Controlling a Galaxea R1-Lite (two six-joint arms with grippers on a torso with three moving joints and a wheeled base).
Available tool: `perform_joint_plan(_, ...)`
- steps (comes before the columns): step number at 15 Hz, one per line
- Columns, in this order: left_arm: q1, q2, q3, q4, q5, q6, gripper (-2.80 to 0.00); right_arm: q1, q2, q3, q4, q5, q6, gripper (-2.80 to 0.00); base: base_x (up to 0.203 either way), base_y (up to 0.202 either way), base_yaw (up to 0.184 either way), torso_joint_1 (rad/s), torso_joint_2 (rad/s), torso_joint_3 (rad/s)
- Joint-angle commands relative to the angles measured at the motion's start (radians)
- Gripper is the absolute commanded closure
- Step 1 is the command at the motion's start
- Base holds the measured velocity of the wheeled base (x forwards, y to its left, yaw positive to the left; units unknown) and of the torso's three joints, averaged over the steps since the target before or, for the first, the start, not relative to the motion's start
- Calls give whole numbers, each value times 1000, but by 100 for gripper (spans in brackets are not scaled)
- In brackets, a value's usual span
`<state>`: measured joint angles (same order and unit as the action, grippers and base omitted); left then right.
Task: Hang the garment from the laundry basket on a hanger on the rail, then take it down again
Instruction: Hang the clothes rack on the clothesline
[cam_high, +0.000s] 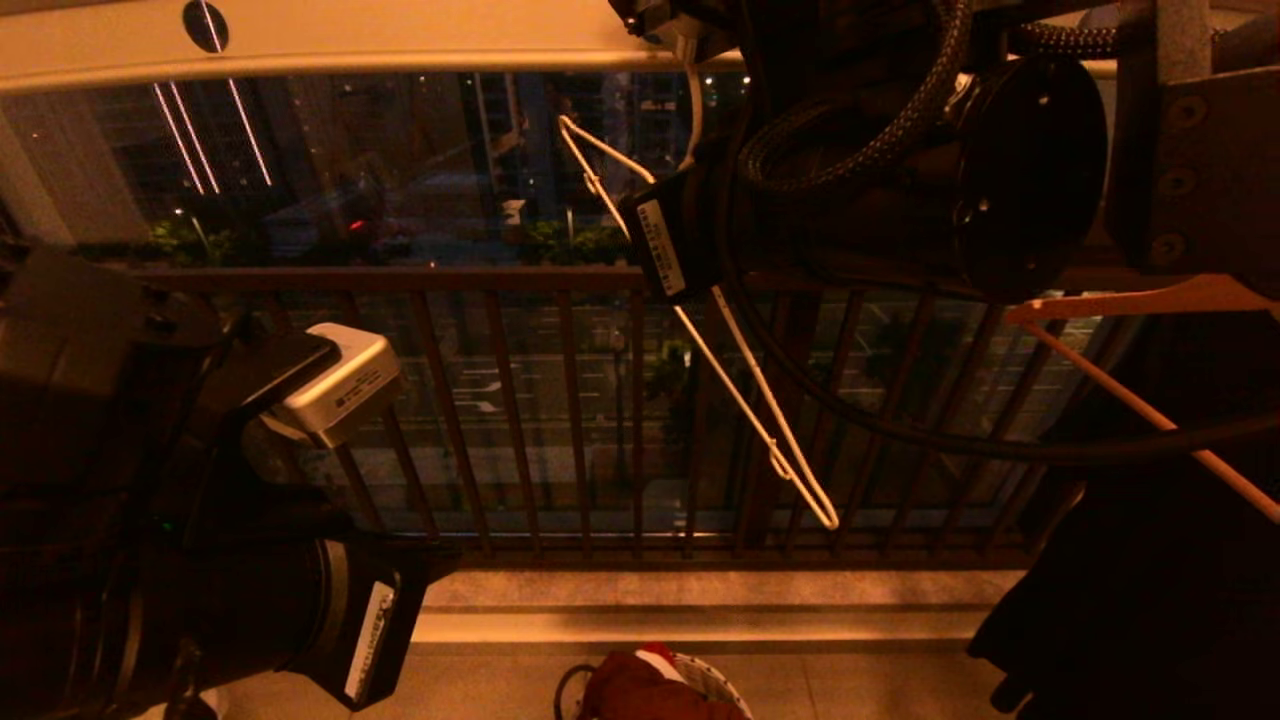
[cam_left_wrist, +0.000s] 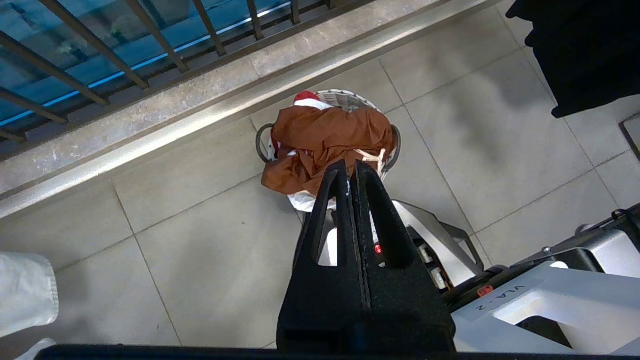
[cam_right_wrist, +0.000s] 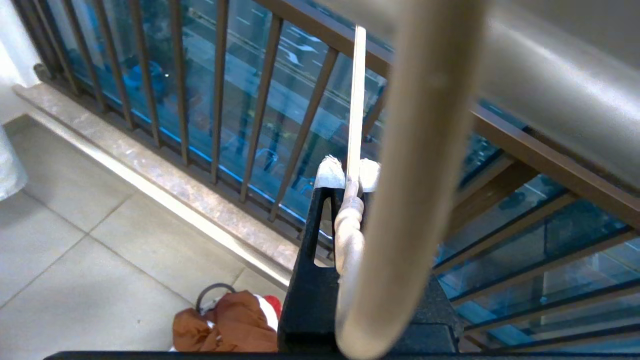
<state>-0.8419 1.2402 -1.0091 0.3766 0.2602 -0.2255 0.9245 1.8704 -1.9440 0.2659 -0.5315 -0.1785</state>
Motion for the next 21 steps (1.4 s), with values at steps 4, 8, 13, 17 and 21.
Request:
perform_joint_plan(4,-8,-1,7,2,2,-1,0,-18,16,-6,-5,-2,-18,0,0,0,0,0,0,0)
perform_joint_plan(8,-19,1,11,2,2,-1,0,-21,18,-6,-7,-2,-21,0,0,0,0,0,0,0)
perform_joint_plan(13,-25,-2,11,2,4,-1,0,-21,16,-6,-10,-2,-30,-280,0,0,0,0,0,0)
perform_joint_plan(17,-28,-4,11,2,4,-1,0,-19,-1,-3,-8,-3,-28,-280,0,0,0,0,0,0)
perform_joint_plan(21,-28,-4,12,2,4,-1,0,-2,-49,8,-1,-4,-26,-280,0,0,0,0,0,0)
